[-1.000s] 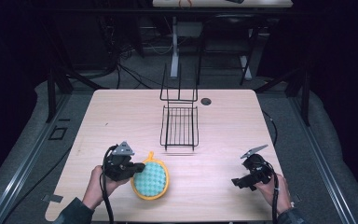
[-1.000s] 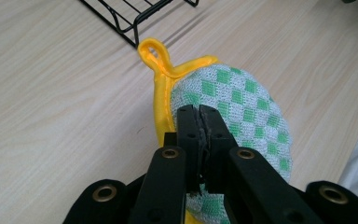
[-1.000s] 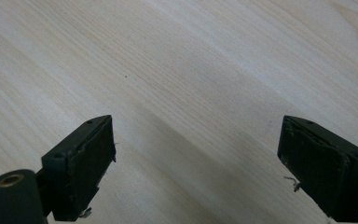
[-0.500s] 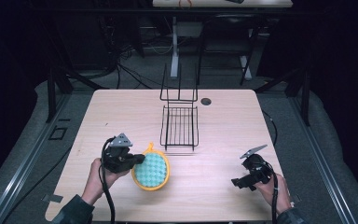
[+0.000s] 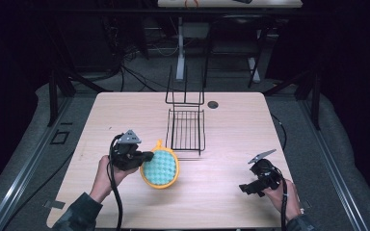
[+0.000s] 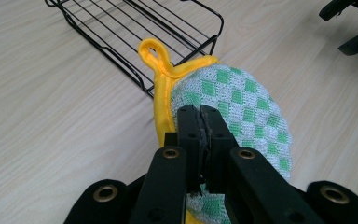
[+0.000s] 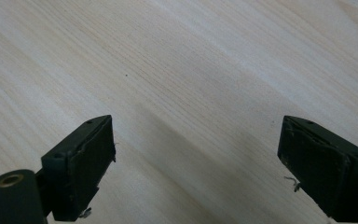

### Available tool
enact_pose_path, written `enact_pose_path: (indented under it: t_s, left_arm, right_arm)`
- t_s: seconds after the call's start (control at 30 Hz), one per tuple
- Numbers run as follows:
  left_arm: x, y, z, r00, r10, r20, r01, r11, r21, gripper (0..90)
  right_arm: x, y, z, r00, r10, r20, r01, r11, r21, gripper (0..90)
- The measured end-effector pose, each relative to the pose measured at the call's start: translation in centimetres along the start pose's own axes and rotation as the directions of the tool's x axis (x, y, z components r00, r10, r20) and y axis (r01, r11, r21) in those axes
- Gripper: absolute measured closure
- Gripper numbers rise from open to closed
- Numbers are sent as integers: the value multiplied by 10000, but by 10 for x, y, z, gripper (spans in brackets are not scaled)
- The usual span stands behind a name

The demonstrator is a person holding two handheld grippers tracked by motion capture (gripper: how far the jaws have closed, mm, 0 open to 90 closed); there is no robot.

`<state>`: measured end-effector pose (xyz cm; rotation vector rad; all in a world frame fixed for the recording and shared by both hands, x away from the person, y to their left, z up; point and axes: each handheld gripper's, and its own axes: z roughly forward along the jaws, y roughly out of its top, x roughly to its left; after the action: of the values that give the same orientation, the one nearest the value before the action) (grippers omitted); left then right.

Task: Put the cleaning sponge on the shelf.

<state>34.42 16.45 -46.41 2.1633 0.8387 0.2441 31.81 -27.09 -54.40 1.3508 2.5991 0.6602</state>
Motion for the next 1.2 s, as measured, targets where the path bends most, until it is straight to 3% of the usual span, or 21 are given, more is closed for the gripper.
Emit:
enact_pose_path:
  t_s: [0.43,1.2]
  left_arm:
    - [4,15,8,9997,232,45,-232,9997,-42,882]
    - [12,35,17,9998,197,-74,-200,9988,-436,882]
  right_arm:
    - [1,0,0,10000,-3,-29,3,10000,60,102]
    - [0,0,0,10000,-87,15,86,9999,115,104]
